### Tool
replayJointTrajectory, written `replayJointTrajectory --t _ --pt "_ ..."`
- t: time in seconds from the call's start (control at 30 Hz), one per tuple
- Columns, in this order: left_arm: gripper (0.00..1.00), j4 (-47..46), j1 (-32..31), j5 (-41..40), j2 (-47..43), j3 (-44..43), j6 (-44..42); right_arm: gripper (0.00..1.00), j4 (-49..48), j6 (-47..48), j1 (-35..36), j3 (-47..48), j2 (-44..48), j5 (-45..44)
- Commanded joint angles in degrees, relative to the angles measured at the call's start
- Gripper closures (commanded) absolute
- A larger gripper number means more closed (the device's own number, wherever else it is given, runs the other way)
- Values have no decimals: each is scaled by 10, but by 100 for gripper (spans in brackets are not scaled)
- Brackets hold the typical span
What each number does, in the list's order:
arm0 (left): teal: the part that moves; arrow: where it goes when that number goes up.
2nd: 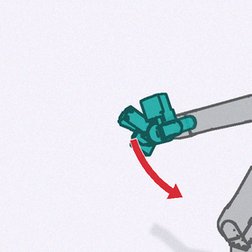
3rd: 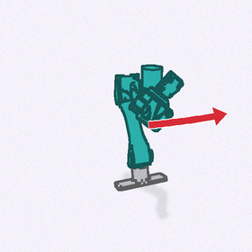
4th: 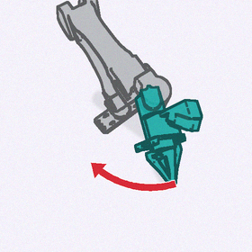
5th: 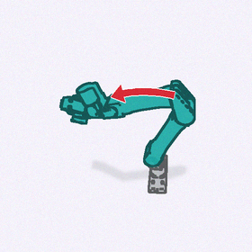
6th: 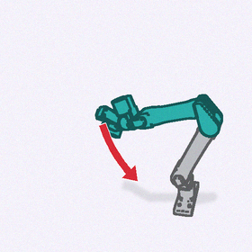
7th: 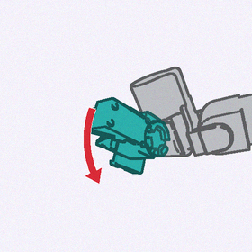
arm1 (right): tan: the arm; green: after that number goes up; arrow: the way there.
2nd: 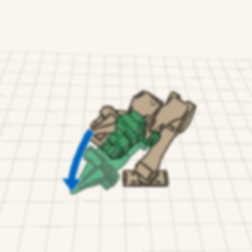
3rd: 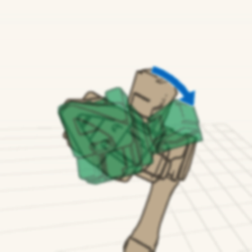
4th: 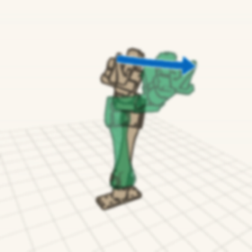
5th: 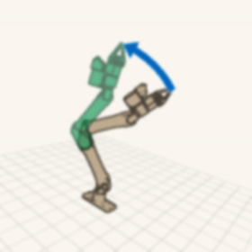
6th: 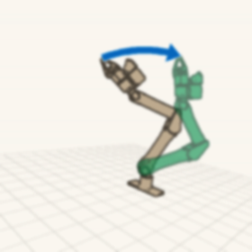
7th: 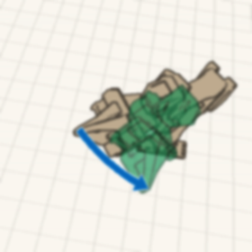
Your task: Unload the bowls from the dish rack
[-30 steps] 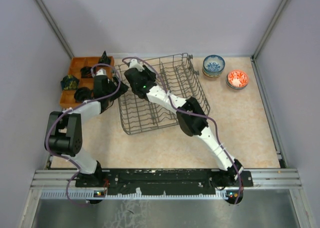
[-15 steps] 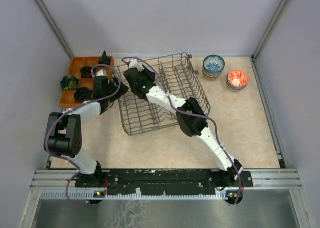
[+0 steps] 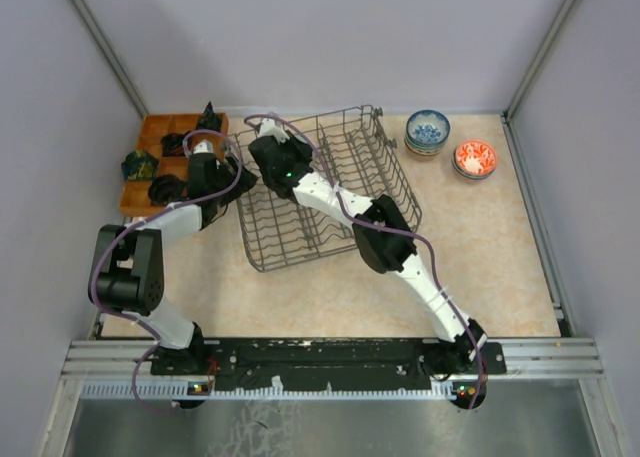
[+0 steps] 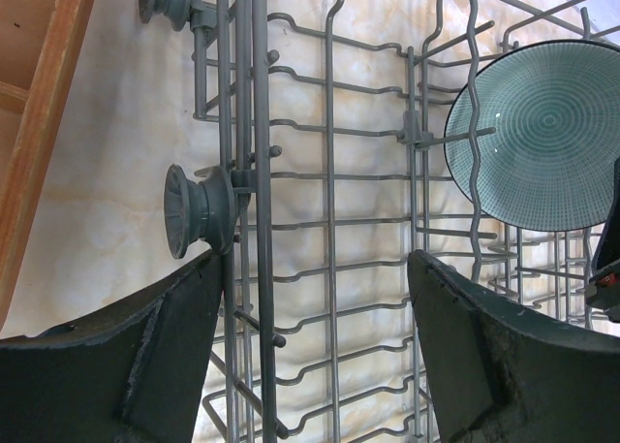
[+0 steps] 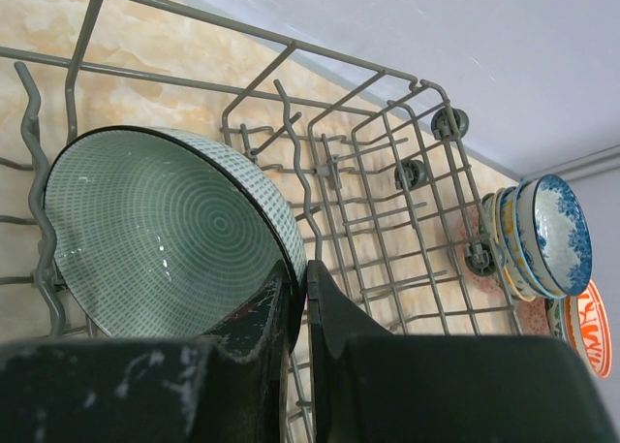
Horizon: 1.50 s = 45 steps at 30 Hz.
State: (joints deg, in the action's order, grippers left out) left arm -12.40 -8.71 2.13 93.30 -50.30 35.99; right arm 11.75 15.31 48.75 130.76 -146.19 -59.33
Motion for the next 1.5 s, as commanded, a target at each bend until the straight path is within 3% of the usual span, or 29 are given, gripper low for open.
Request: replayJointTrajectory --t 0.0,0.43,0.63,0.93,1.23,1.47 --pt "19 -19 -12 19 -8 -7 4 100 -51 20 12 -23 69 -19" --pt "19 -17 -11 14 0 -14 -2 100 -119 64 16 -70 129 -40" --pt "14 -6 -10 4 -5 -22 -10 100 -143 74 16 -103 166 -43" --pt "3 21 -5 -36 -29 -27 -24 100 -102 1 -12 -173 259 -12" --pt "1 46 11 -61 -56 -30 -35 100 -7 -136 -136 -271 391 77" --pt "1 52 22 -78 -76 -26 -30 100 76 -273 -312 -328 486 266"
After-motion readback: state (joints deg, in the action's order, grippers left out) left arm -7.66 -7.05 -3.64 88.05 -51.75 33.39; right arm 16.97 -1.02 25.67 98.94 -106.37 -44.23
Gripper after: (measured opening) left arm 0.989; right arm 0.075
